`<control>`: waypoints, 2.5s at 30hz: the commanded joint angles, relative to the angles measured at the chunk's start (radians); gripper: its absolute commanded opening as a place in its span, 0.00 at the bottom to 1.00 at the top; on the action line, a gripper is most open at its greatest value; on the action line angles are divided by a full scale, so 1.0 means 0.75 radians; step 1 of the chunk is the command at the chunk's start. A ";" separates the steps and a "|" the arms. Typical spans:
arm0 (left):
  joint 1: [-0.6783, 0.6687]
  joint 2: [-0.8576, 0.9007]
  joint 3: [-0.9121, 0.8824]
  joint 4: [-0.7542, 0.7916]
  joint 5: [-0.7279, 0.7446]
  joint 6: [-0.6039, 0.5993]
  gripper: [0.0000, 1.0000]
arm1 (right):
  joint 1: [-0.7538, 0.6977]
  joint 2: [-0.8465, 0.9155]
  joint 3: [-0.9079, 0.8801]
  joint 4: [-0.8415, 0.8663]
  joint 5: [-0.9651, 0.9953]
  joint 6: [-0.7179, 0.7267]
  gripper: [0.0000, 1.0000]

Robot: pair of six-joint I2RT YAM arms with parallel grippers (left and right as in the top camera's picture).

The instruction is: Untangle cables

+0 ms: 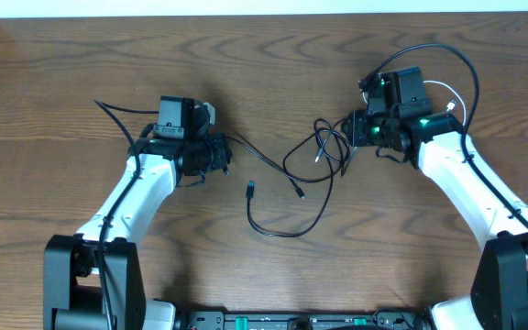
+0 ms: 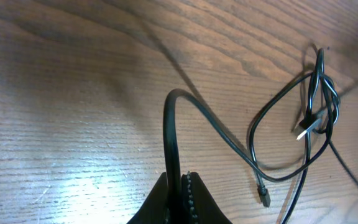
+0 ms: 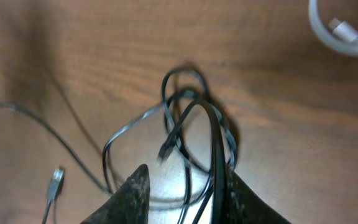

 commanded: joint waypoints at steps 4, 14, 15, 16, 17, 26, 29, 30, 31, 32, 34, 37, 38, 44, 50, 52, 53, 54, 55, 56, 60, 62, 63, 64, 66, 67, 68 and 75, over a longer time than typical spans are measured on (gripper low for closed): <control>-0.015 -0.001 0.018 -0.007 -0.049 0.012 0.08 | -0.009 0.032 0.016 -0.074 0.005 0.034 0.34; -0.017 -0.001 0.018 -0.011 -0.184 0.012 0.08 | -0.012 0.056 0.015 -0.242 0.294 0.030 0.50; -0.017 -0.001 0.017 -0.013 -0.182 0.012 0.08 | -0.012 0.056 0.015 -0.252 0.295 0.030 0.48; -0.016 -0.001 0.018 -0.012 -0.182 0.012 0.08 | -0.012 0.056 0.015 -0.251 0.299 0.031 0.42; -0.016 -0.001 0.018 -0.010 -0.183 0.012 0.08 | -0.012 0.056 0.015 -0.242 0.298 0.032 0.38; -0.015 -0.001 0.018 0.043 -0.012 0.162 0.07 | -0.143 -0.027 0.037 0.006 -0.214 0.000 0.01; -0.015 -0.001 0.018 0.043 -0.012 0.162 0.08 | -0.250 -0.093 0.037 0.020 -0.316 0.000 0.01; -0.015 -0.001 0.017 0.041 -0.012 0.162 0.08 | -0.287 -0.115 0.037 0.012 -0.338 -0.001 0.01; -0.015 -0.001 0.017 0.041 -0.012 0.162 0.08 | -0.326 -0.136 0.037 0.001 -0.364 -0.004 0.01; -0.015 -0.001 0.017 0.041 -0.012 0.162 0.08 | -0.369 -0.158 0.037 -0.009 -0.405 -0.014 0.01; -0.015 -0.001 0.017 0.042 -0.012 0.162 0.07 | -0.434 -0.186 0.036 -0.035 -0.510 -0.035 0.01; -0.015 -0.001 0.017 0.044 -0.019 0.162 0.07 | -0.498 -0.194 0.036 -0.122 -0.611 -0.051 0.01; -0.015 -0.001 0.017 0.043 -0.045 0.162 0.08 | -0.510 -0.190 0.035 -0.191 -0.604 -0.065 0.01; -0.015 -0.001 0.017 0.016 -0.495 0.007 0.07 | -0.450 -0.148 0.002 -0.391 -0.767 -0.349 0.01; 0.024 -0.001 0.018 -0.038 -0.710 -0.082 0.07 | -0.337 -0.148 -0.069 -0.080 -0.969 -0.296 0.01; 0.050 -0.001 0.018 -0.050 -0.711 -0.084 0.07 | -0.316 -0.148 -0.075 0.032 -0.956 -0.233 0.01; 0.065 -0.001 0.018 -0.057 -0.711 -0.084 0.07 | -0.309 -0.148 -0.075 0.086 -0.930 -0.189 0.01; 0.078 -0.001 0.018 -0.063 -0.711 -0.085 0.07 | -0.303 -0.148 -0.075 0.132 -0.899 -0.139 0.01; 0.092 -0.001 0.018 -0.068 -0.711 -0.084 0.08 | -0.297 -0.148 -0.075 0.179 -0.852 -0.079 0.01; 0.105 -0.001 0.018 -0.072 -0.711 -0.084 0.07 | -0.289 -0.148 -0.075 0.228 -0.765 0.009 0.01; 0.156 -0.001 0.018 -0.095 -0.711 -0.127 0.07 | -0.278 -0.148 -0.076 0.155 -0.372 0.258 0.01; 0.176 -0.001 0.018 -0.104 -0.712 -0.146 0.07 | -0.272 -0.148 -0.076 0.044 -0.268 0.275 0.01; 0.190 -0.001 0.017 -0.108 -0.712 -0.159 0.08 | -0.269 -0.148 -0.076 -0.024 -0.231 0.268 0.01; 0.202 -0.001 0.018 -0.112 -0.712 -0.177 0.07 | -0.265 -0.148 -0.076 -0.092 -0.210 0.245 0.01; 0.235 -0.001 0.017 -0.119 -0.712 -0.217 0.07 | -0.258 -0.148 -0.079 -0.211 -0.184 0.187 0.01; 0.254 -0.001 0.017 -0.124 -0.712 -0.239 0.08 | -0.251 -0.148 -0.082 -0.267 -0.176 0.156 0.01; 0.271 -0.001 0.017 -0.129 -0.712 -0.256 0.07 | -0.245 -0.148 -0.085 -0.300 -0.178 0.132 0.01; 0.390 -0.001 0.018 -0.166 -0.508 -0.254 0.08 | -0.193 -0.148 -0.173 -0.479 -0.080 0.024 0.01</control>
